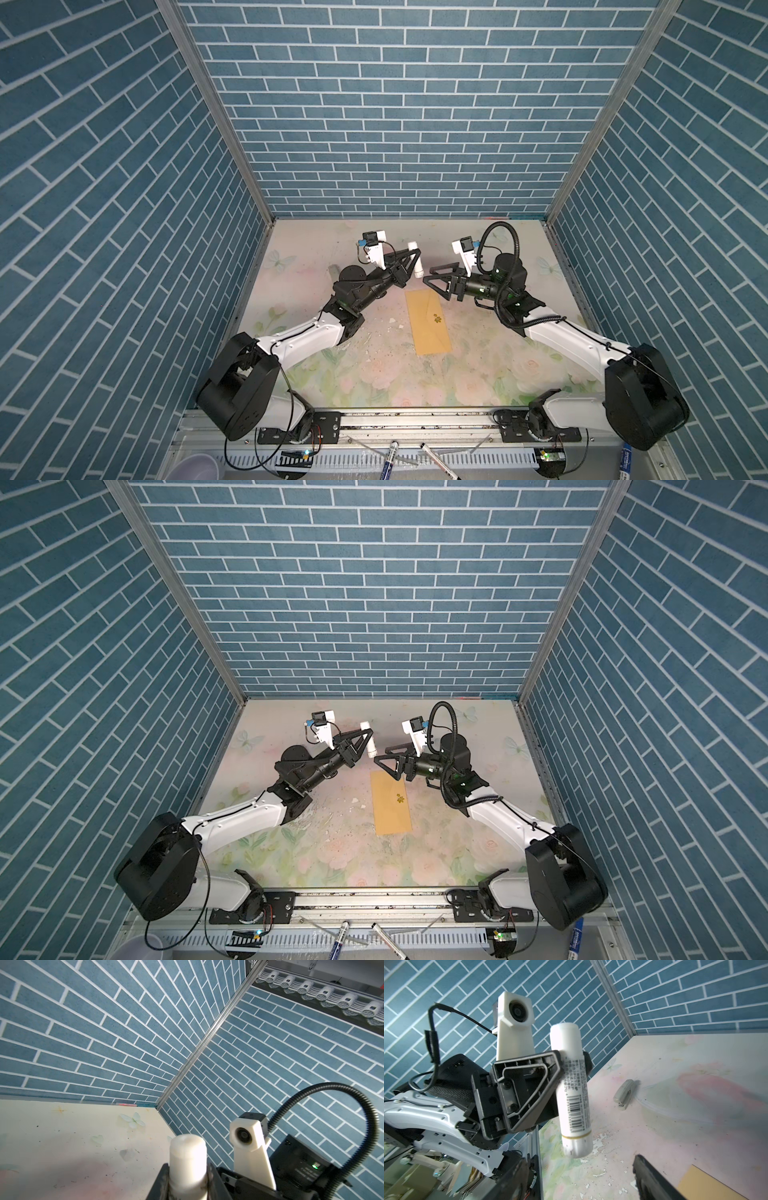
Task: Place the letter into the envelope and seal it
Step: 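Lift the right gripper off the envelope while the left gripper raises the glue stick, then bring the open right gripper to the glue stick held by the left gripper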
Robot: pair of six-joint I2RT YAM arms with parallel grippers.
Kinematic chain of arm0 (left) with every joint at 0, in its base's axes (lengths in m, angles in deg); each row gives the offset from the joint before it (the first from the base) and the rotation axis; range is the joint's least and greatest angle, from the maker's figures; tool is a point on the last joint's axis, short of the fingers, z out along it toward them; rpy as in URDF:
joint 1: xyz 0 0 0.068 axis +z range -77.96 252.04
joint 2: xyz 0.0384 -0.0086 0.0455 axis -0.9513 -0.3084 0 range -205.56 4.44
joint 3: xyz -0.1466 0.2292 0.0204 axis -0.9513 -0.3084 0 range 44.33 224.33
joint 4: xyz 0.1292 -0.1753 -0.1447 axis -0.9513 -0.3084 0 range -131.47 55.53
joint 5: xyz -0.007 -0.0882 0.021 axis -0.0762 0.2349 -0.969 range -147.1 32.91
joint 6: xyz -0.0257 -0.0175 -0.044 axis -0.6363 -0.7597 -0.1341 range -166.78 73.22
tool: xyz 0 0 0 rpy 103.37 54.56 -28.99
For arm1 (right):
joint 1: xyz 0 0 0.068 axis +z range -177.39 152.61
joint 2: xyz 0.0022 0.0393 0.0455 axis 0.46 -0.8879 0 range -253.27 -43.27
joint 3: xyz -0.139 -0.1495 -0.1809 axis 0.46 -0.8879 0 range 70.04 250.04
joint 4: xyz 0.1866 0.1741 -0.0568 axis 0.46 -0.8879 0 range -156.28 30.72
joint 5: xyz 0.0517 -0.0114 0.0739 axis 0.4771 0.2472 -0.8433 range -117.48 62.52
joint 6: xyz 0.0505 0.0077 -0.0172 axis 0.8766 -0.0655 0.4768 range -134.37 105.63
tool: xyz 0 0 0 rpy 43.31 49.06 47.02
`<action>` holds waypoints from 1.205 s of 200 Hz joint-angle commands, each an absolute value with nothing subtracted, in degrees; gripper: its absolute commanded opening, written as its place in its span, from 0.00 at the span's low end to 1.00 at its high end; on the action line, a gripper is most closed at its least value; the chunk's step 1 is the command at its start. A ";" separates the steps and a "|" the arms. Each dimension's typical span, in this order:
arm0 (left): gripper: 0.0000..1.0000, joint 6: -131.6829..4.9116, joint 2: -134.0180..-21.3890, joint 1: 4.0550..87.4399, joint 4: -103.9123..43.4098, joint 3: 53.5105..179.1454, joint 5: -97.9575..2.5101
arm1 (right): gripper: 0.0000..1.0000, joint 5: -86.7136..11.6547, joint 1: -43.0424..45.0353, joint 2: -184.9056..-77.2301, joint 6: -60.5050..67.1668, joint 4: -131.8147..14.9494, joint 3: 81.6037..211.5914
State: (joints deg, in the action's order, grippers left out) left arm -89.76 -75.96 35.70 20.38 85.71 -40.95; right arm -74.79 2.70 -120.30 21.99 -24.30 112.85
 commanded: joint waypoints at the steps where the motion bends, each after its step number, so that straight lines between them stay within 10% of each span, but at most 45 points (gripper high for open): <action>1: 0.00 -92.84 -76.95 35.87 26.34 84.89 -39.58 | 0.73 -79.07 2.58 -122.63 27.65 -14.38 112.93; 241: 0.00 -94.84 -77.28 34.95 28.10 84.59 -39.71 | 0.15 -79.70 4.87 -128.35 31.34 -9.05 119.66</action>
State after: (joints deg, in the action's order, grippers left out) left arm -96.08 -78.08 35.28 27.11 84.84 -40.14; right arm -79.11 4.40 -128.26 30.38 -11.01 117.00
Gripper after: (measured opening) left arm 0.280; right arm 0.263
